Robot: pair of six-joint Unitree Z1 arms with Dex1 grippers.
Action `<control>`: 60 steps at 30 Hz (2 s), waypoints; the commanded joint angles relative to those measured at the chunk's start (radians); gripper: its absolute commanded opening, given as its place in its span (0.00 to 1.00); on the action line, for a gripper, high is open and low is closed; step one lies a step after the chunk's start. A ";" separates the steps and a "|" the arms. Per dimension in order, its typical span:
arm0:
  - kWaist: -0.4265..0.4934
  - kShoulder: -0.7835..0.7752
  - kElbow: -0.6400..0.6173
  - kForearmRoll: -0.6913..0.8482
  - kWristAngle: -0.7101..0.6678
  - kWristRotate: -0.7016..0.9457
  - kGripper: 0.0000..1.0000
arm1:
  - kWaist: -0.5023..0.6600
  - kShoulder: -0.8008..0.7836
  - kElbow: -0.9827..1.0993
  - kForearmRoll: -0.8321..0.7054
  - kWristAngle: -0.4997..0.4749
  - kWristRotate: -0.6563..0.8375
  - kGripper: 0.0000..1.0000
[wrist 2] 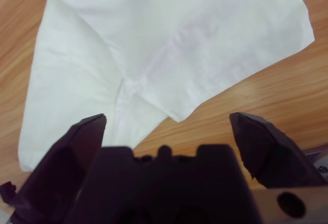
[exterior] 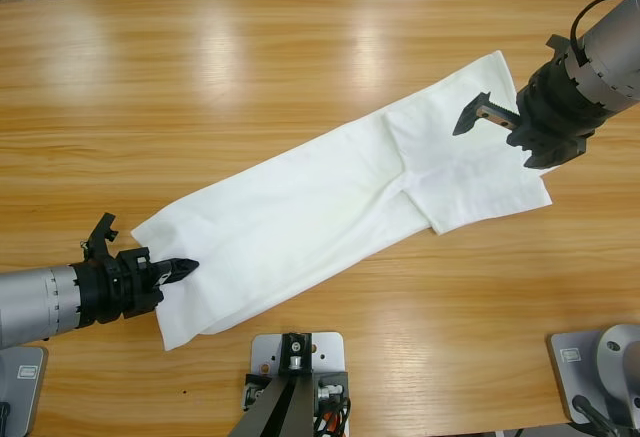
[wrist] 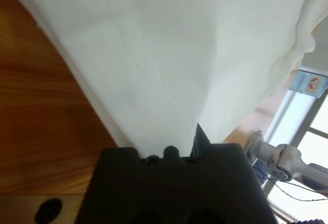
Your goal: Fold clothes
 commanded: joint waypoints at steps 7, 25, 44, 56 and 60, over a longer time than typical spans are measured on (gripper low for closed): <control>0.433 -0.244 -0.081 0.489 -0.253 0.275 0.00 | 0.003 0.004 0.028 0.007 0.009 -0.020 1.00; 1.066 -0.120 -0.789 1.536 -0.036 1.003 0.00 | 0.000 0.008 0.028 0.007 0.012 -0.036 1.00; 0.467 0.084 -1.426 1.798 -0.068 1.230 0.00 | -0.016 0.063 0.012 -0.004 0.011 -0.081 1.00; 0.286 0.299 -1.808 1.807 -0.295 1.206 0.00 | -0.249 -0.007 0.011 0.008 -0.022 -0.219 1.00; 0.255 0.346 -1.876 1.805 -0.321 1.219 0.00 | -0.254 -0.007 0.014 0.013 -0.022 -0.228 1.00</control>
